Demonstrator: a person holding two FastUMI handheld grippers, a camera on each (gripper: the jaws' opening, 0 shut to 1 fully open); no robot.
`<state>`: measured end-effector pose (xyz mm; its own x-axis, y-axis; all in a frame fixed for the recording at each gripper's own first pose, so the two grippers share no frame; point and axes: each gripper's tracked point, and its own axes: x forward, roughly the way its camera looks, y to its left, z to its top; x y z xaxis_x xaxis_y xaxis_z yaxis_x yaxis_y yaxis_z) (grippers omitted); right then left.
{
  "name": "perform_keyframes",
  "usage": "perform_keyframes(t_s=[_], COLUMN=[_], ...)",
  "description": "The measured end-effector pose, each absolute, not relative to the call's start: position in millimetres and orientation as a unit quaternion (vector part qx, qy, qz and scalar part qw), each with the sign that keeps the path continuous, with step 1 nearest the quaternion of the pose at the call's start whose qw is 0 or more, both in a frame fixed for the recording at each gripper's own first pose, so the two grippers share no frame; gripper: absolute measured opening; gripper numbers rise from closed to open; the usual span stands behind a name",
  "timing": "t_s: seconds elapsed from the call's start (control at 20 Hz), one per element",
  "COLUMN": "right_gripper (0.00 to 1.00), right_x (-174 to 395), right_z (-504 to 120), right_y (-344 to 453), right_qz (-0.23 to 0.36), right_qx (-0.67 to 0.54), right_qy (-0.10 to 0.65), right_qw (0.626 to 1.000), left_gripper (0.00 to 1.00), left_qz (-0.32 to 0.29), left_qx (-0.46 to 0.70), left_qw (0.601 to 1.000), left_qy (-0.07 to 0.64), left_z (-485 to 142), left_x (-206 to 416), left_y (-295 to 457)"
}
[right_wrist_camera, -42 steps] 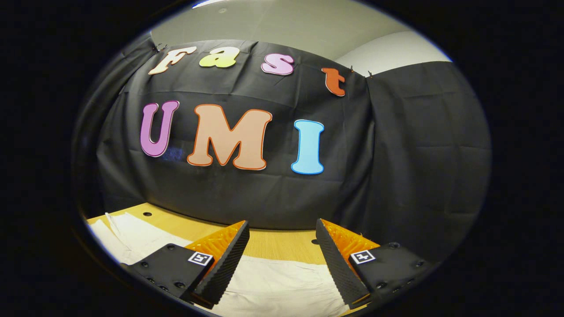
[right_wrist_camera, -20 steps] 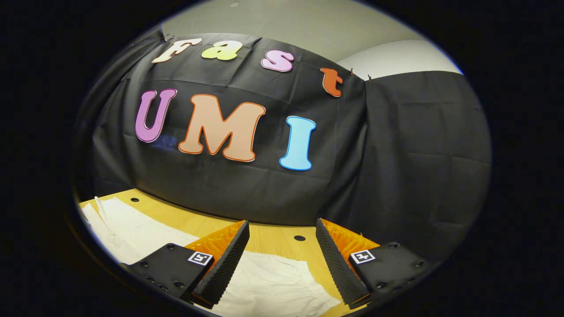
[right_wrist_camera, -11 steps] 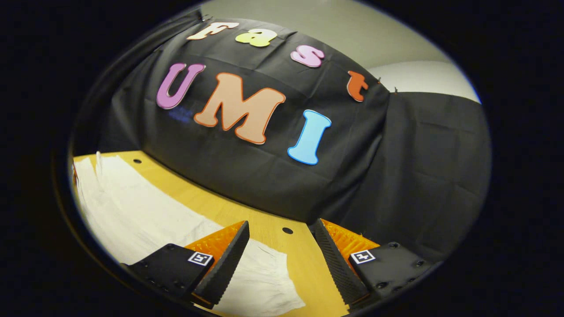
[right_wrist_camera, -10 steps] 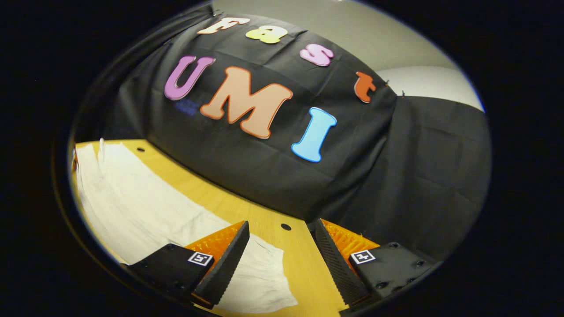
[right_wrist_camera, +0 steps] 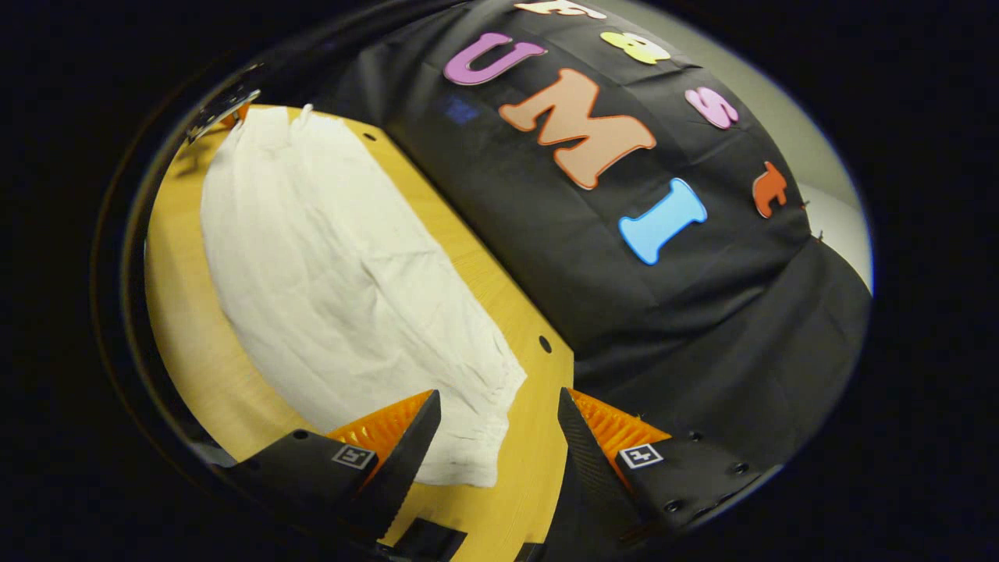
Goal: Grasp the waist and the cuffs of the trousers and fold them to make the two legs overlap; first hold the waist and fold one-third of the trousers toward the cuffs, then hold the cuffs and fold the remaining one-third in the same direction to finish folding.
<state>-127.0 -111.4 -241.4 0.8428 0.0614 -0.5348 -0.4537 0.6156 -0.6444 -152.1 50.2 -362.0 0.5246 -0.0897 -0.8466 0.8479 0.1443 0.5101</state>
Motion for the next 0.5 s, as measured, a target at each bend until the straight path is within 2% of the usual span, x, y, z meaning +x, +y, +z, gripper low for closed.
perform_keyframes(t_s=[0.5], right_gripper=[0.98], right_x=[-181.0], right_z=[-322.7], right_y=[-117.7], right_qz=[0.261], right_qx=[-0.497], right_qy=[0.301], right_qw=[0.771], left_gripper=[0.0], left_qz=[-0.332], left_qx=[0.555], left_qw=[0.681], left_qy=[0.345], left_z=[-363.0], left_x=[-151.8], left_y=[50.2])
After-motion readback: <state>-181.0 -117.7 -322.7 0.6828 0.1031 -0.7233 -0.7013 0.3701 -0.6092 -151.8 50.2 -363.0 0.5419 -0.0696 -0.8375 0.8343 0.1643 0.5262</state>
